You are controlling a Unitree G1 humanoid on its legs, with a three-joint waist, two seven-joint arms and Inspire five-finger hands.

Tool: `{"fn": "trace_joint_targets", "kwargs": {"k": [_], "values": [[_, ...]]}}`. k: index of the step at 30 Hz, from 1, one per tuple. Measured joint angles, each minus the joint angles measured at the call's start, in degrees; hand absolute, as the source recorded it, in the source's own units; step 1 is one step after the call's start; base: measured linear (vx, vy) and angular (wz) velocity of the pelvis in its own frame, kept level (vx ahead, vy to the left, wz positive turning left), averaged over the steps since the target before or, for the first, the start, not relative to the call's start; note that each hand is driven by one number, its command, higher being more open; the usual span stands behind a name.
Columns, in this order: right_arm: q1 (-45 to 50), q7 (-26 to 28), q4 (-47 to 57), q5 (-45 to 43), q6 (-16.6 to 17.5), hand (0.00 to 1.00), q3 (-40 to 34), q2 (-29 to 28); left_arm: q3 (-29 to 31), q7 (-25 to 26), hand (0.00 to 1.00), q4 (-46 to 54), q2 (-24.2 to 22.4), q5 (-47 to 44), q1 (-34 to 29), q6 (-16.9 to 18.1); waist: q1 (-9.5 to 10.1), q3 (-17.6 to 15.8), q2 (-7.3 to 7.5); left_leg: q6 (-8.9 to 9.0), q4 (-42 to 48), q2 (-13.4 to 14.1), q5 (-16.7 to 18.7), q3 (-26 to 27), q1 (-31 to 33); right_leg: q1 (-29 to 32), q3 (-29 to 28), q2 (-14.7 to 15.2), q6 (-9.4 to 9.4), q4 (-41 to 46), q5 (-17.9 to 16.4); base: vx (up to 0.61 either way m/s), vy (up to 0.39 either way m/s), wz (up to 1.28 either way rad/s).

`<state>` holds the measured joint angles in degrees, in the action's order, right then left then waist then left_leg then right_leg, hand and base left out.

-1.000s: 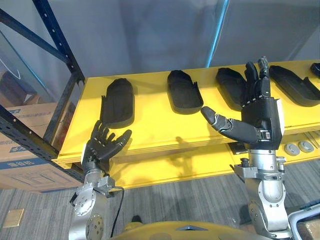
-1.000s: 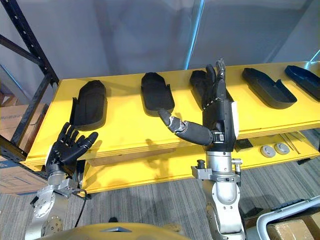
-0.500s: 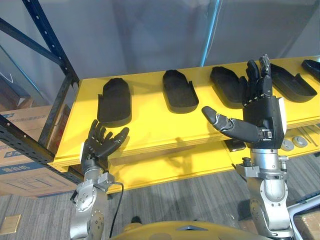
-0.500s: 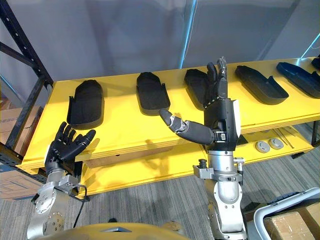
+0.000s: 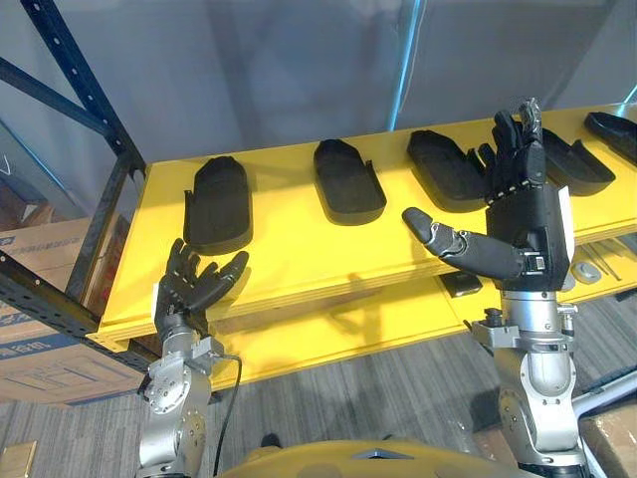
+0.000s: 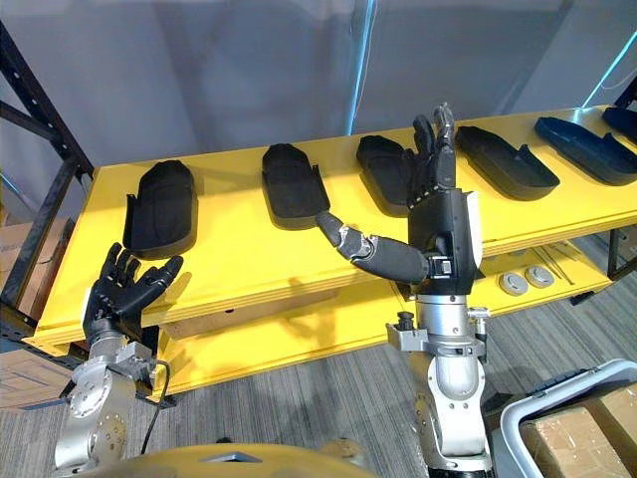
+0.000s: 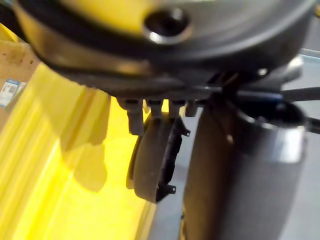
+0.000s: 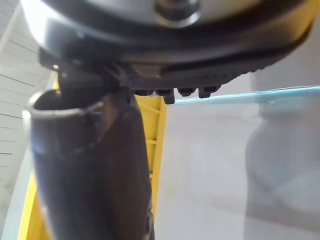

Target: Walk over and take three plastic housings, then place them on the shelf

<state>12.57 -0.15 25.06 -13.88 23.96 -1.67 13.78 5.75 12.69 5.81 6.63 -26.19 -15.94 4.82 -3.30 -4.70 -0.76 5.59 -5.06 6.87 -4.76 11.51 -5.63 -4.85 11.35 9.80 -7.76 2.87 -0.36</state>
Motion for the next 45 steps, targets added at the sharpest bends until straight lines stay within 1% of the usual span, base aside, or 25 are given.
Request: {"fn": "trace_joint_targets", "kwargs": {"k": [6,9,12,19,22,24,25,27,29,31,32,33,34,36,38,39,43,45], "values": [[-0.2,0.9,-1.7,0.0,-0.1,1.00,-0.1,0.0,2.4,0.8,1.00,-2.1,0.1,0.0,1.4,0.0,-0.04,0.0,-0.28,0.02,0.0,0.0,0.0,0.4,-0.6,-0.3,-0.5,0.0,0.00,0.1,0.0,0.00,0.001,-0.03],[-0.2,1.2,-2.0,0.0,-0.9,1.00,-0.1,0.0,3.6,1.2,1.00,-4.3,0.3,0.0,3.4,0.1,-0.13,0.0,-0.33,0.03,0.0,0.0,0.0,0.4,-0.6,-0.3,-0.5,0.0,0.14,0.1,-0.1,-0.01,0.001,-0.01],[-0.2,1.3,-2.0,0.0,-0.9,1.00,-0.1,0.0,3.8,1.6,1.00,-5.5,0.3,0.1,4.5,0.4,-0.25,-0.1,-0.47,0.03,0.0,0.0,0.0,0.5,-0.6,-0.2,-0.6,0.0,0.14,0.1,-0.1,0.00,0.000,0.00],[-0.6,1.5,-2.0,0.0,-1.0,1.00,-0.1,0.0,3.8,1.5,1.00,-5.0,0.3,0.1,4.4,0.6,-0.20,-0.3,-0.80,0.07,0.0,0.0,0.1,0.4,-0.5,-0.2,-0.4,0.0,0.01,0.1,0.0,0.00,0.000,0.00],[-0.8,1.5,-2.0,0.0,-1.0,1.00,-0.1,0.0,3.6,1.4,1.00,-0.5,-0.5,0.4,2.3,0.6,-0.24,-0.3,-0.75,0.09,0.0,0.0,0.1,0.1,-0.3,-0.2,-0.2,0.0,-0.01,0.0,0.0,0.00,0.000,0.04],[-0.8,1.1,-1.6,0.0,-1.0,1.00,0.0,-0.1,3.2,1.2,1.00,5.8,-1.7,4.5,-0.4,1.4,-0.15,-0.4,-0.76,0.07,0.0,0.0,0.1,-0.5,0.2,-0.2,0.5,0.0,-0.01,0.0,0.0,0.00,0.000,0.14],[-0.8,1.1,-1.6,0.0,-1.0,1.00,0.0,-0.2,3.1,1.1,1.00,7.5,-2.0,5.2,-1.0,1.7,-0.05,-0.4,-0.78,0.07,0.1,0.0,0.1,-0.7,0.2,-0.3,0.7,0.0,0.01,0.0,0.0,0.00,-0.003,0.17],[-0.9,0.7,-1.5,0.1,-1.0,1.00,0.1,-0.2,3.0,1.1,1.00,13.0,-2.5,7.7,-3.2,3.1,0.13,-0.4,-0.81,0.06,0.2,0.0,0.0,-1.1,0.2,-0.6,1.1,0.0,0.02,0.0,-0.1,0.01,-0.005,0.11],[-1.0,-0.3,-1.0,0.2,-1.0,1.00,0.4,-0.3,3.1,1.2,1.00,18.6,-2.9,10.7,-4.9,8.0,0.36,-0.7,-0.92,0.06,0.2,-0.1,0.0,-1.7,0.2,-1.0,1.7,0.0,0.07,0.0,-0.1,0.00,-0.007,0.14],[-1.1,-1.4,0.3,0.1,-1.0,1.00,1.0,-1.0,3.1,2.5,1.00,24.0,-3.0,15.3,-4.8,14.6,0.63,-0.9,-1.05,0.06,0.1,-0.1,0.0,-2.6,0.3,-1.6,2.6,0.1,0.16,-0.1,-0.3,-0.01,-0.009,0.18],[-1.1,-1.6,0.6,0.1,-1.1,1.00,1.3,-1.1,3.1,2.9,1.00,25.1,-3.0,16.0,-4.8,16.3,0.78,-0.9,-1.11,0.06,0.1,-0.1,0.0,-2.6,0.2,-1.6,2.6,0.1,0.17,-0.1,-0.4,-0.01,-0.008,0.09],[-1.2,-1.6,1.1,0.0,-1.3,1.00,1.7,-1.2,3.1,4.2,1.00,27.1,-3.0,18.7,-4.8,19.8,0.94,-1.0,-1.27,0.06,0.0,-0.1,0.0,-2.7,0.2,-1.7,2.7,0.1,0.17,-0.1,-0.4,0.00,0.000,0.00],[-1.2,-1.6,1.2,0.0,-1.3,1.00,1.9,-1.2,3.2,4.8,1.00,28.0,-3.0,20.0,-4.7,21.2,1.05,-1.0,-1.32,0.06,0.0,-0.1,0.0,-2.7,0.2,-1.7,2.7,0.1,0.17,-0.1,-0.4,0.00,0.000,0.00],[-1.2,-2.2,1.2,0.0,-2.6,1.00,2.7,-1.2,3.1,7.9,1.00,30.8,-2.9,25.3,-4.2,25.8,1.36,-1.0,-1.34,0.06,0.0,-0.1,0.0,-2.8,0.2,-1.8,2.8,0.1,0.40,-0.1,-0.6,0.00,0.000,0.00],[-1.2,-3.3,1.2,0.0,-3.4,1.00,3.2,-1.3,2.9,8.7,1.00,31.7,-2.8,26.8,-3.7,27.9,1.48,-1.0,-1.33,0.04,0.0,-0.1,0.0,-2.9,0.3,-1.8,2.8,0.1,0.46,0.0,-0.6,0.00,0.000,0.00],[-1.2,-4.1,1.1,0.0,-3.5,1.00,3.5,-1.4,2.0,8.7,1.00,32.0,-2.6,26.4,-3.6,28.3,1.47,-1.0,-1.32,0.03,0.0,-0.1,0.0,-2.9,0.3,-1.7,2.8,0.1,0.53,0.0,-0.7,0.00,0.000,0.00],[-1.2,-6.5,1.1,0.1,-3.6,1.00,3.5,-3.1,-2.8,8.4,1.00,31.6,-2.5,26.1,-3.6,27.5,1.29,-1.2,-0.91,0.01,0.0,-0.1,0.0,-2.5,0.4,-1.3,2.5,0.0,0.55,-0.1,-0.7,-0.01,-0.002,-0.04],[-1.2,-8.0,0.5,0.1,-3.5,1.00,3.5,-4.3,-4.7,8.4,1.00,30.2,-2.1,25.5,-3.5,27.3,0.66,-1.5,-0.52,0.01,0.0,0.0,0.0,-2.2,0.4,-1.1,2.2,0.0,0.53,-0.1,-0.7,0.00,-0.001,-0.07]]}}
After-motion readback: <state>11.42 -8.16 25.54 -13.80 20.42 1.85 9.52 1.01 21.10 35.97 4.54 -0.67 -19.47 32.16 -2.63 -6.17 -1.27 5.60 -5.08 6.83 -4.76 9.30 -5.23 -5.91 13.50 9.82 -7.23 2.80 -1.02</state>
